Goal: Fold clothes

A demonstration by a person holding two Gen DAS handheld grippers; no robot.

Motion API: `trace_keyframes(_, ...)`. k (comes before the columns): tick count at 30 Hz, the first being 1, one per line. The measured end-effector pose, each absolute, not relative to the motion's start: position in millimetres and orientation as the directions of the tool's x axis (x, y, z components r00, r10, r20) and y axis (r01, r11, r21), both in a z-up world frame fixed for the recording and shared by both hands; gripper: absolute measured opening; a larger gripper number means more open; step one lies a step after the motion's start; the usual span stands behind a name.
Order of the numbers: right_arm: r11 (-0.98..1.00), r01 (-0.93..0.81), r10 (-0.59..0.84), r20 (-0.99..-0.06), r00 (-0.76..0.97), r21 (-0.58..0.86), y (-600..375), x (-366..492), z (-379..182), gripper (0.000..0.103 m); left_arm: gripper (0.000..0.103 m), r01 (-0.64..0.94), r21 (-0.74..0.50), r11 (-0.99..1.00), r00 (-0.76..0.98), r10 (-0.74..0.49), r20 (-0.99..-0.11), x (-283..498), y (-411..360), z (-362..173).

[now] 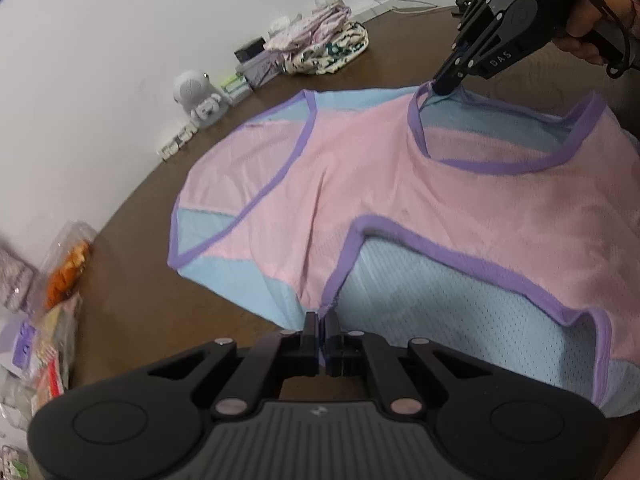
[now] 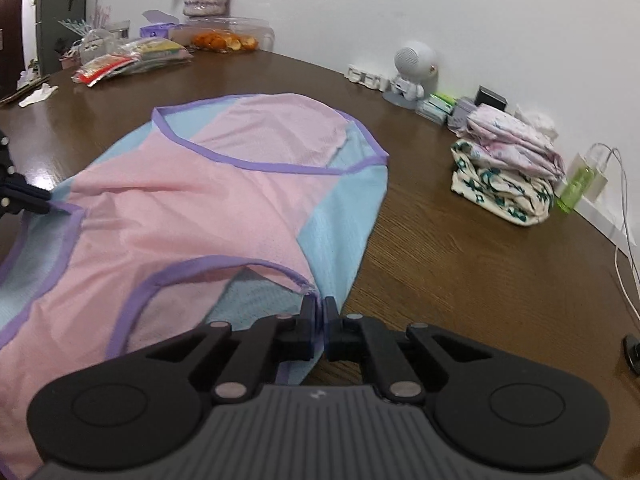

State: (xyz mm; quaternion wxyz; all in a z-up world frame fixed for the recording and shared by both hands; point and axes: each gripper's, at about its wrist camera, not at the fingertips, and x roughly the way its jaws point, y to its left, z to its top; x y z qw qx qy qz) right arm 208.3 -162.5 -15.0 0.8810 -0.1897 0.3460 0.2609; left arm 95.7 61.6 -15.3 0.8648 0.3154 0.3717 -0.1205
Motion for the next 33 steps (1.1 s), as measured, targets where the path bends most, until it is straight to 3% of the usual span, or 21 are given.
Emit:
trace_keyframes(4, 0.806, -0.574, 0.321, -0.706, 0.632, -0.147, -166, 210, -18, 0.007, 0.012, 0.428, 0.45, 0.784, 0.695, 0.033, -0.718, 96, 65, -15)
trace_keyframes(6, 0.809, -0.573, 0.33, -0.704, 0.629, -0.132, -169, 208, -15, 0.021, 0.017, 0.419, 0.454, 0.786, 0.706, 0.031, -0.707, 95, 66, -12)
trace_keyframes(8, 0.805, -0.584, 0.365, -0.689, 0.627, -0.105, -171, 204, -9, 0.037, 0.028, 0.419, 0.449, 0.79, 0.719, 0.014, -0.695, 92, 64, -8)
trace_keyframes(9, 0.799, -0.594, 0.383, -0.678, 0.628, -0.098, -171, 201, -6, 0.037, 0.03, 0.423, 0.445, 0.789, 0.721, 0.005, -0.693, 92, 63, -7)
trace_keyframes(12, 0.781, -0.614, 0.399, -0.669, 0.628, -0.111, -163, 197, -4, 0.036, 0.026, 0.441, 0.454, 0.774, 0.71, 0.007, -0.704, 96, 57, -12)
trace_keyframes(15, 0.771, -0.626, 0.397, -0.684, 0.612, -0.113, -155, 199, -10, 0.035, 0.011, 0.453, 0.45, 0.77, 0.697, 0.009, -0.717, 99, 56, -15)
trace_keyframes(18, 0.78, -0.613, 0.366, -0.704, 0.608, -0.124, -157, 201, -16, 0.035, 0.01, 0.456, 0.447, 0.77, 0.692, 0.01, -0.722, 99, 58, -17)
trace_keyframes(21, 0.8, -0.593, 0.368, -0.7, 0.611, -0.097, -169, 199, -13, 0.035, 0.016, 0.427, 0.437, 0.792, 0.707, 0.009, -0.708, 96, 64, -12)
trace_keyframes(23, 0.81, -0.584, 0.395, -0.686, 0.612, -0.055, -179, 193, -6, 0.035, 0.03, 0.397, 0.421, 0.816, 0.728, 0.0, -0.686, 91, 70, -4)
trace_keyframes(25, 0.814, -0.581, 0.436, -0.663, 0.609, 0.001, -189, 184, 5, 0.037, 0.064, 0.336, 0.415, 0.846, 0.766, 0.011, -0.643, 85, 75, 6)
trace_keyframes(28, 0.793, -0.603, 0.512, -0.632, 0.581, 0.087, -200, 166, 19, 0.046, 0.088, 0.235, 0.394, 0.889, 0.818, 0.038, -0.575, 74, 80, 19)
trace_keyframes(32, 0.752, -0.637, 0.584, -0.619, 0.525, 0.17, -207, 138, 26, 0.049, 0.092, 0.162, 0.286, 0.945, 0.836, 0.022, -0.548, 61, 83, 29)
trace_keyframes(33, 0.742, -0.645, 0.595, -0.623, 0.508, 0.184, -207, 130, 26, 0.045, 0.092, 0.159, 0.252, 0.955, 0.832, 0.008, -0.554, 59, 83, 29)
